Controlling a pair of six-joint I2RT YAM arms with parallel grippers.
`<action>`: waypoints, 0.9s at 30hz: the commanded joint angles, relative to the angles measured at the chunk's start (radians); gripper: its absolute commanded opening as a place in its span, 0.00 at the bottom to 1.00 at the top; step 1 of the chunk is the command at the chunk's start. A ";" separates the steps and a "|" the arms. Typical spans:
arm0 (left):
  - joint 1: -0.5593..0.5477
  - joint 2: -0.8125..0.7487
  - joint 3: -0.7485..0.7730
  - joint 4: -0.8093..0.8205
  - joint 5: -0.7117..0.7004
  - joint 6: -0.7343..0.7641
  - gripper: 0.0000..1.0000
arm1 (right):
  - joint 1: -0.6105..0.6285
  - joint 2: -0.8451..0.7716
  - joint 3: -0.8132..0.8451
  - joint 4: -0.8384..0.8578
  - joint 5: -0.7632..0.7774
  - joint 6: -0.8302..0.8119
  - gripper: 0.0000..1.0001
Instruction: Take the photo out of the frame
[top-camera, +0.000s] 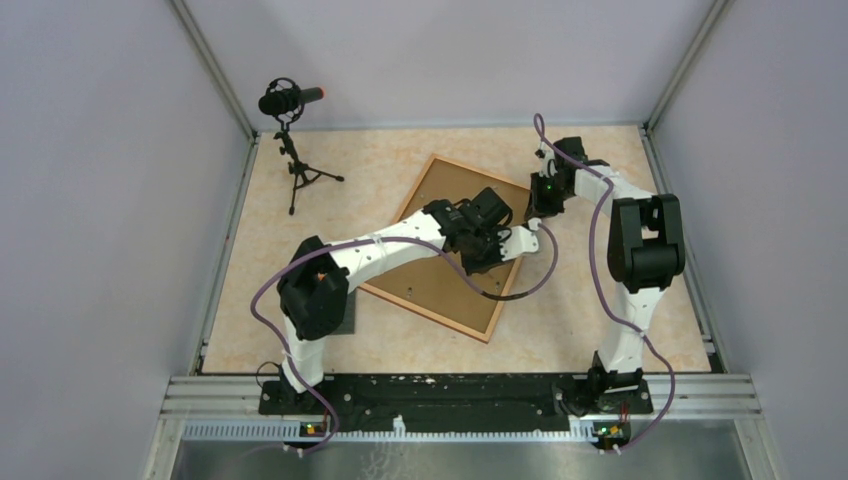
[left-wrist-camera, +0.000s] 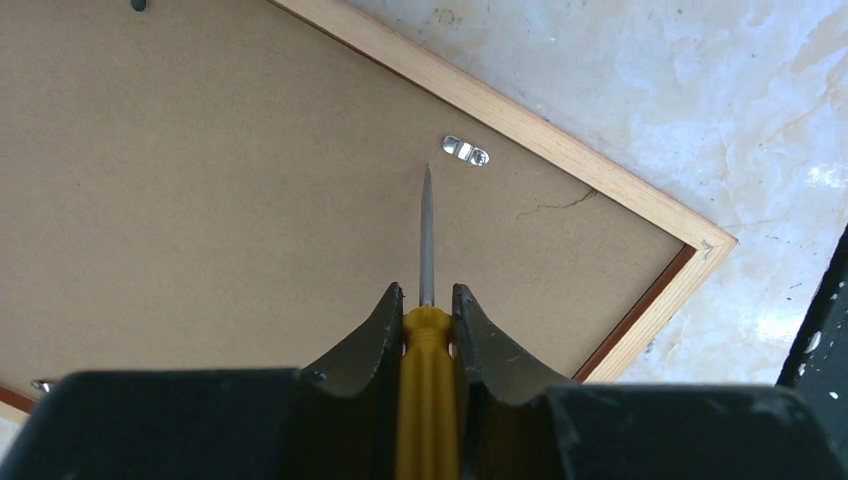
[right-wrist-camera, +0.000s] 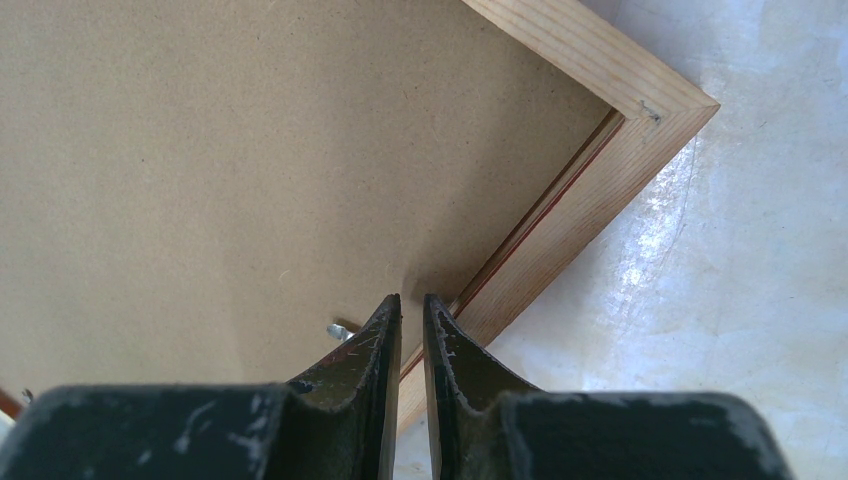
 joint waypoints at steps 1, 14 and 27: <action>-0.009 -0.014 0.064 0.021 0.030 -0.015 0.00 | -0.009 0.016 0.026 -0.031 0.051 -0.025 0.15; -0.032 0.010 0.074 0.014 0.072 -0.037 0.00 | -0.010 0.014 0.016 -0.028 0.052 -0.028 0.14; -0.039 0.042 0.039 0.007 0.047 -0.052 0.00 | -0.010 0.012 0.008 -0.023 0.055 -0.028 0.14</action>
